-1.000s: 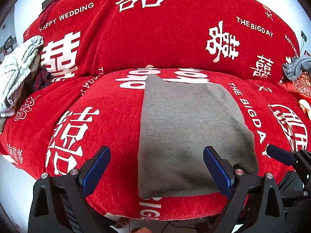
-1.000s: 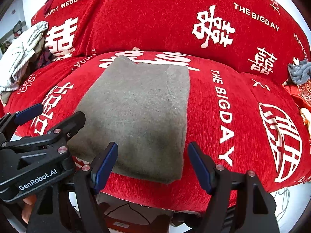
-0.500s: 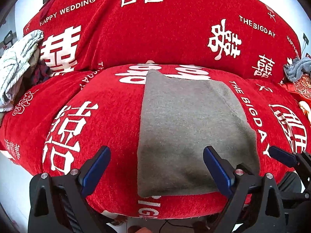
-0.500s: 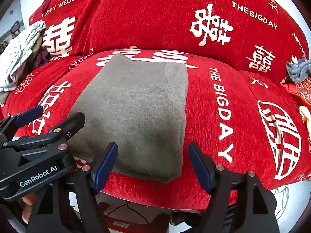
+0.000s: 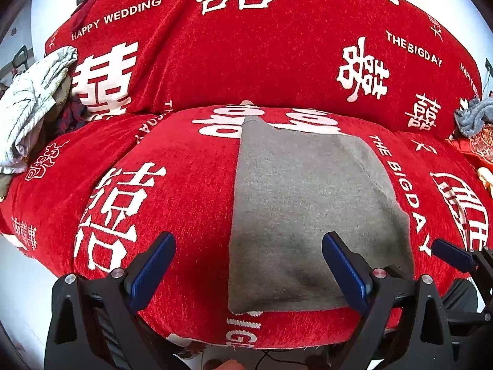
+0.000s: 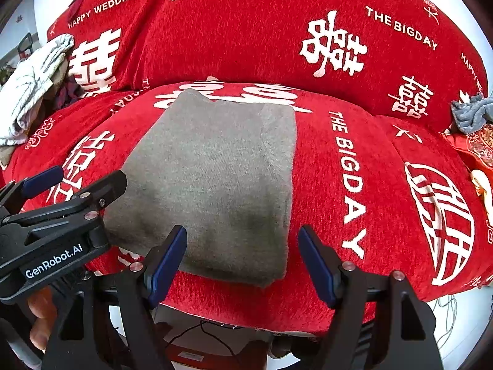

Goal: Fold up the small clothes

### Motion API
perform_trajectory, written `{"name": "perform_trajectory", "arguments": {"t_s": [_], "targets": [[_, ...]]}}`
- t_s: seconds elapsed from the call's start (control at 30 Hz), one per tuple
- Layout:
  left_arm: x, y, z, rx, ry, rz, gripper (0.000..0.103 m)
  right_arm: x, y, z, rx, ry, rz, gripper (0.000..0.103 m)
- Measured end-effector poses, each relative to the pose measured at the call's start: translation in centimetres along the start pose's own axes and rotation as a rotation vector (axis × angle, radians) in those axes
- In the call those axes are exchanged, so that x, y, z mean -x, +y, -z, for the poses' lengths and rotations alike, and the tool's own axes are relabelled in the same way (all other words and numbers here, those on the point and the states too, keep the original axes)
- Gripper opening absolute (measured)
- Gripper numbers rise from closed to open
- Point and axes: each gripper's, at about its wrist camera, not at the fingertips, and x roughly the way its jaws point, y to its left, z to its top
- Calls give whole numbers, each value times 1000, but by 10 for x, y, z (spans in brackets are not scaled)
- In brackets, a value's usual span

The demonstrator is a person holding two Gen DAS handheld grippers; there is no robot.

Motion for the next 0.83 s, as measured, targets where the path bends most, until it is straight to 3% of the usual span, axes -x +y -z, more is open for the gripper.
{"name": "perform_trajectory", "arguments": {"t_s": [0.83], "targets": [[2,-5,1,-15,-9,4,97,0,3,0,4,-2,-9,77]]}}
